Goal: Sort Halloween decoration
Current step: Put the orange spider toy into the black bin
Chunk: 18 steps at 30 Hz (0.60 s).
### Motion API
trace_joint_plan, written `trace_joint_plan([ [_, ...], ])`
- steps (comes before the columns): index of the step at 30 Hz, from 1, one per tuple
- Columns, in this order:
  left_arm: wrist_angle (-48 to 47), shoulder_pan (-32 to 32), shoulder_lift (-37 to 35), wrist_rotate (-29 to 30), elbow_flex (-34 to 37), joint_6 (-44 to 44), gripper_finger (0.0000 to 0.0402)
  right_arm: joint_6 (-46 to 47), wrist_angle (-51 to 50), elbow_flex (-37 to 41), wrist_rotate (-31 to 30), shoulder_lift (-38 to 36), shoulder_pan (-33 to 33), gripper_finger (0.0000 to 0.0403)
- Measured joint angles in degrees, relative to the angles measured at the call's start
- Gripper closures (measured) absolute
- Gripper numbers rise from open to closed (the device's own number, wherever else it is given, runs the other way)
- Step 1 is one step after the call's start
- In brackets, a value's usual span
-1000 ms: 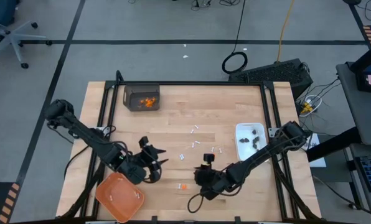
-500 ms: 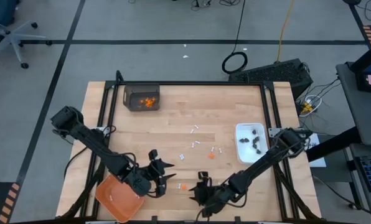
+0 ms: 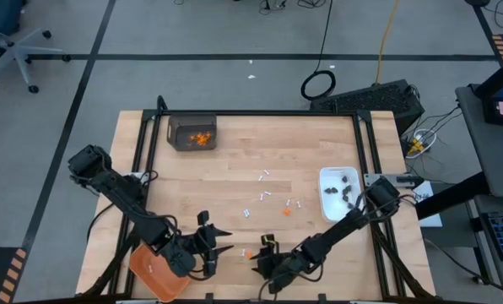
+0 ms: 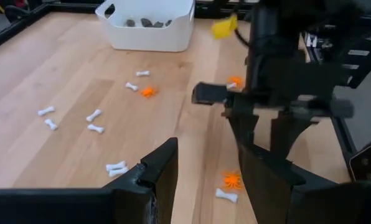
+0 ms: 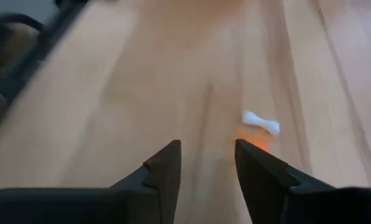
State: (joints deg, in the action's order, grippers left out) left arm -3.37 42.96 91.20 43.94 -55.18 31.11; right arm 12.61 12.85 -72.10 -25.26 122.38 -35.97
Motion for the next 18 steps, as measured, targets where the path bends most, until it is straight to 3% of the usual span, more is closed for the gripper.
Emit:
trace_joint_plan([
  [10,-0.1,0.2,0.0,1.9,0.0,-0.5,0.0233,-0.5,-1.8,0.0,-3.3,0.6,2.5,0.0284],
  [18,-0.2,-0.1,0.0,2.0,0.0,-2.1,0.0233,0.4,-5.6,-0.2,-0.3,0.4,4.4,0.0293],
])
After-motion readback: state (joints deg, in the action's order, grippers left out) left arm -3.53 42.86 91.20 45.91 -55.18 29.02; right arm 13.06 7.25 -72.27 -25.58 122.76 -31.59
